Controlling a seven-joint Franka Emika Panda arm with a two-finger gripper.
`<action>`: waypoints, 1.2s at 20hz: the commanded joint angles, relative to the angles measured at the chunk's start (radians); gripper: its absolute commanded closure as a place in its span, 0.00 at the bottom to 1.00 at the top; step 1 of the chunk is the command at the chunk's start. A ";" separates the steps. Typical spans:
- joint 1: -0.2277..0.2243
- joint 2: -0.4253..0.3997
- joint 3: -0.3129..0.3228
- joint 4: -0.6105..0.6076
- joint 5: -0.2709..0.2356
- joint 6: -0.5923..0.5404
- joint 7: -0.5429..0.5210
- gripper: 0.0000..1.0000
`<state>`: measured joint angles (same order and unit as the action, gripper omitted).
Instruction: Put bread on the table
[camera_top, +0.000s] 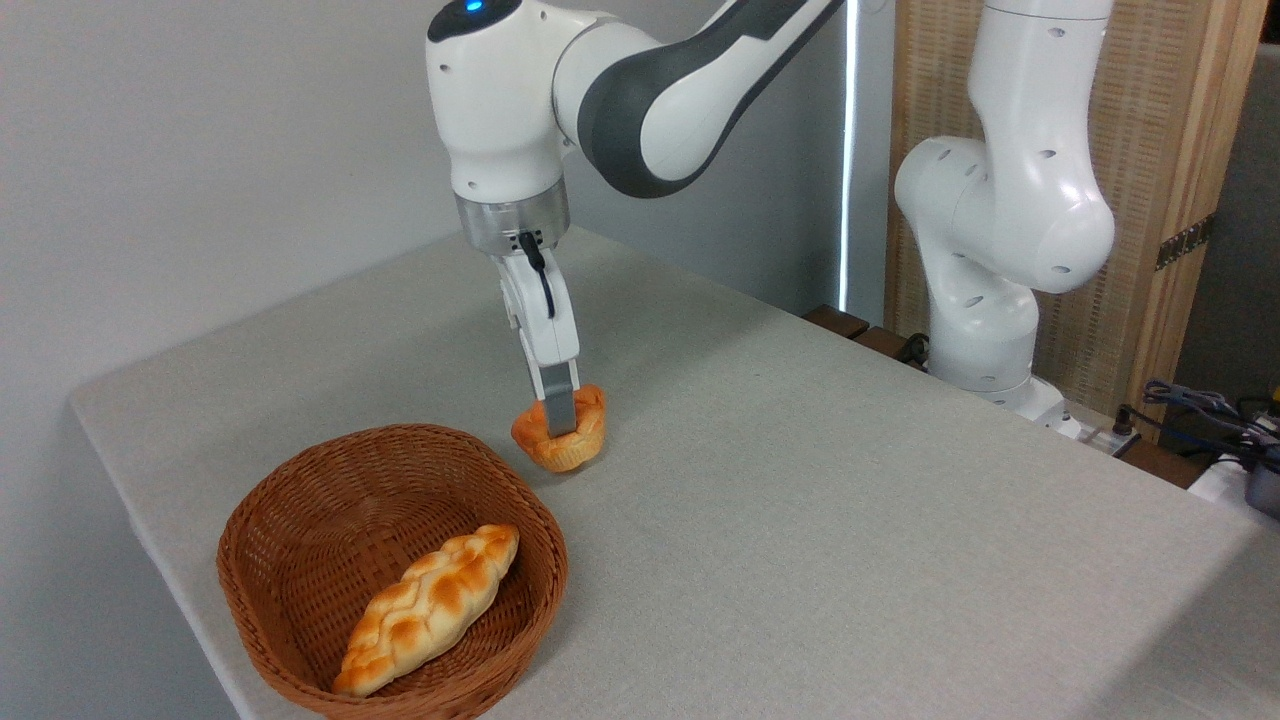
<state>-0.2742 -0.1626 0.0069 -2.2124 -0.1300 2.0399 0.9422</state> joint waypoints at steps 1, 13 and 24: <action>-0.002 0.005 0.005 0.003 0.016 0.008 0.015 0.00; 0.012 -0.003 0.025 0.152 0.015 -0.179 0.000 0.00; 0.012 0.164 0.179 0.615 0.015 -0.392 -0.132 0.00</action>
<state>-0.2538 -0.0837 0.1526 -1.7305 -0.1296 1.6905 0.8357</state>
